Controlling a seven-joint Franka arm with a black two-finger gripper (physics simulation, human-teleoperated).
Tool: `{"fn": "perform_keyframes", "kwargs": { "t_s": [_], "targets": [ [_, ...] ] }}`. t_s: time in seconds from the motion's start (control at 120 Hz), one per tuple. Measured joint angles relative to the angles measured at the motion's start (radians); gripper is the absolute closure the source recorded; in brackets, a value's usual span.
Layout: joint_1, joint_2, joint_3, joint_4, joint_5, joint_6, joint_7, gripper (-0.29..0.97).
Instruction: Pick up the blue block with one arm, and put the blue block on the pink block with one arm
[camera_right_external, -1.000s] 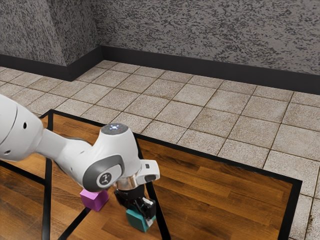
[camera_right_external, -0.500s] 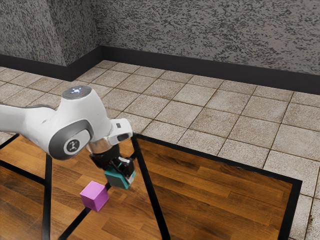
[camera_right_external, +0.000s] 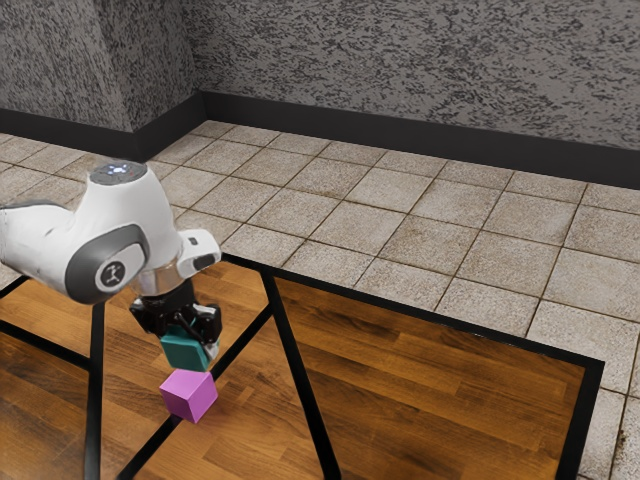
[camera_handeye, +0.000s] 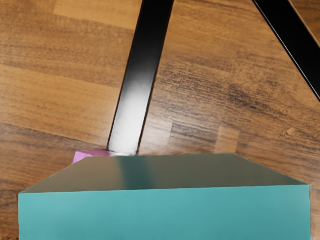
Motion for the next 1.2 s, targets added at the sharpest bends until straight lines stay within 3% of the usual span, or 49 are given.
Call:
{"fn": "perform_keyframes", "kwargs": {
  "t_s": [0.333,0.675,1.2],
  "targets": [
    [0.041,0.026,0.0,-0.015,0.002,-0.008,-0.02,0.36],
    [0.056,0.026,-0.001,-0.01,0.059,0.01,0.025,0.36],
    [0.052,0.063,-0.003,-0.026,0.052,0.068,0.075,0.36]
  ]
}}
